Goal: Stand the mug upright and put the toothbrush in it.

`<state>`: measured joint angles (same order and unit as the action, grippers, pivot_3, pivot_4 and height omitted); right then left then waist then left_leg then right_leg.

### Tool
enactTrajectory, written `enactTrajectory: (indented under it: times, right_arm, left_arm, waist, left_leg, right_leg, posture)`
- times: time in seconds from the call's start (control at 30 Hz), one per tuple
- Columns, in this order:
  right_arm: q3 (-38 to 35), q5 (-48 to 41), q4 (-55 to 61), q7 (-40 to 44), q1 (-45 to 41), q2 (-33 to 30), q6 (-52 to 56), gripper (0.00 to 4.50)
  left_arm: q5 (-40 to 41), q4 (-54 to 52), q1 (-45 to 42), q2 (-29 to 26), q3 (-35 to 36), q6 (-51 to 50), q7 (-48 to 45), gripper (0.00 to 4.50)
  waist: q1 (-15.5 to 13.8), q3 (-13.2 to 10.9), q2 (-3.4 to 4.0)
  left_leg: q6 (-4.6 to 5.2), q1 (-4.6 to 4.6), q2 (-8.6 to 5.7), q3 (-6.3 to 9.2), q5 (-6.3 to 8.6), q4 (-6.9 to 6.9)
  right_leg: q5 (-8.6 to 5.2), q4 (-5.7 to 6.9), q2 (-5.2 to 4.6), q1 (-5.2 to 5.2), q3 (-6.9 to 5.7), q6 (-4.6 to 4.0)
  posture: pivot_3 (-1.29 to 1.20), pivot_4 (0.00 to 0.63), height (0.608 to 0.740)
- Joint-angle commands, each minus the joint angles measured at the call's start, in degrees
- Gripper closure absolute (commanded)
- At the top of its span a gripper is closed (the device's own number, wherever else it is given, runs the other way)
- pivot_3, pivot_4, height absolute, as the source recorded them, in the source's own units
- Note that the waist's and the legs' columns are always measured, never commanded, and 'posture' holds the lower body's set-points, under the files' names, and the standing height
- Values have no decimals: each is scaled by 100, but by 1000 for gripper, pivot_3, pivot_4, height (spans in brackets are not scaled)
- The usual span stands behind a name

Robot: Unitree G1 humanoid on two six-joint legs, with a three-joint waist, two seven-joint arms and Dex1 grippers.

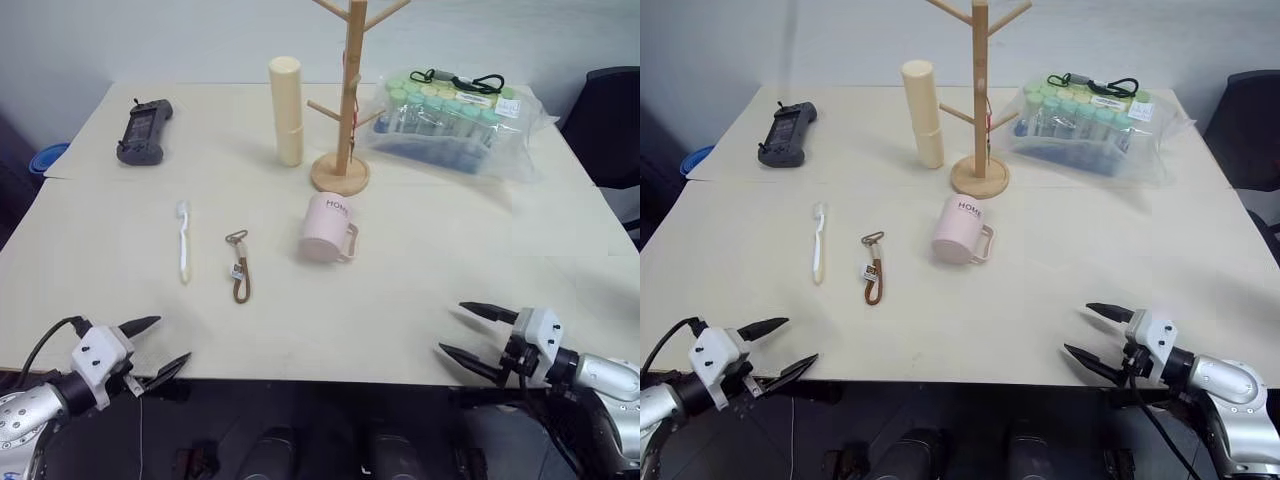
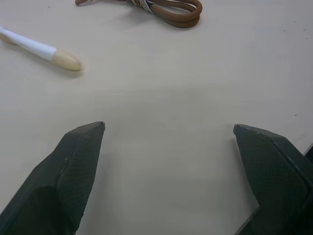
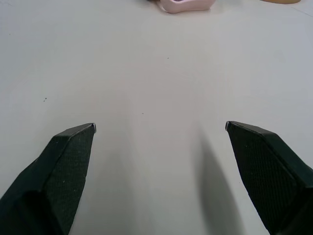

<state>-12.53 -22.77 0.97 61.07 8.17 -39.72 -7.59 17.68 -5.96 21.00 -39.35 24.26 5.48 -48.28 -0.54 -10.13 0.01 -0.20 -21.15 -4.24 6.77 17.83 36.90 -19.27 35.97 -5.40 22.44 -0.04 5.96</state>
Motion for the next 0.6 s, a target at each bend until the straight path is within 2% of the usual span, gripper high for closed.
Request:
enactTrajectory:
  times: [0.03,0.6]
  right_arm:
    - [-57,-61,127,-27,-19,84,-142,51]
    - [128,-113,-21,126,-308,242,-193,51]
  left_arm:
    - [102,-74,85,-14,179,45,-33,0]
    - [123,-149,190,33,348,-49,102,0]
  waist:
    - [-7,0,0]
    - [-52,0,0]
  left_leg:
    - [0,0,0,0,0,0]
    - [0,1,0,-5,0,3]
  right_leg:
    - [0,0,0,0,0,0]
    - [1,2,1,0,3,1]
  posture:
    - [0,150,740]
    - [0,150,740]
